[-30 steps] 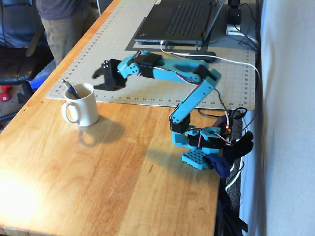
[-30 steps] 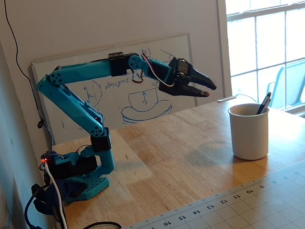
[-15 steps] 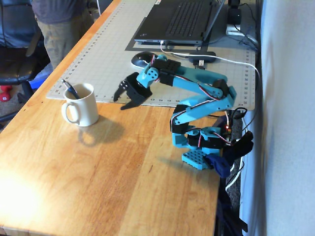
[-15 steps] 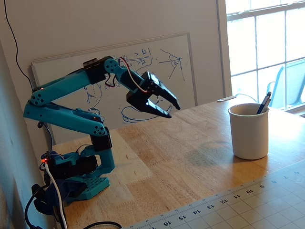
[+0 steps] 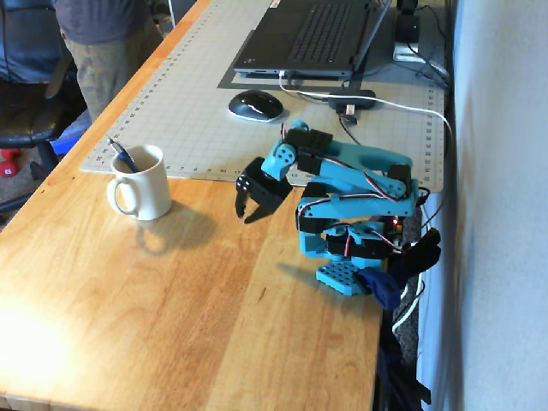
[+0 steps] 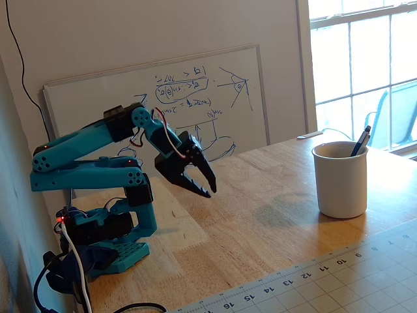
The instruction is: Grasp a pen and put it in a mug.
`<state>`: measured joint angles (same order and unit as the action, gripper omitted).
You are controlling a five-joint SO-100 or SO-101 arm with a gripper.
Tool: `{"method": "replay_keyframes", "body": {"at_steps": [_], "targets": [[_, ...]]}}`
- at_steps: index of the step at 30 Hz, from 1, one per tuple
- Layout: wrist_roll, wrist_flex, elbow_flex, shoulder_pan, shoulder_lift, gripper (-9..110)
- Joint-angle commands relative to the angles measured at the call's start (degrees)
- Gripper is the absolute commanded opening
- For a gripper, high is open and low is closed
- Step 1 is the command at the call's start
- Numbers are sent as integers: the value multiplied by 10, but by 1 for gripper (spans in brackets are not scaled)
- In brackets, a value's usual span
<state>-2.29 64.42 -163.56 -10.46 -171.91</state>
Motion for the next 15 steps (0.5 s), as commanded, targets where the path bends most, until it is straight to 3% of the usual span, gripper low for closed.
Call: {"method": "replay_keyframes", "body": {"at_steps": [1,15], "targets": [[7,4,-26,5,-50,2],[6,23,-138,5,-170,2]]}}
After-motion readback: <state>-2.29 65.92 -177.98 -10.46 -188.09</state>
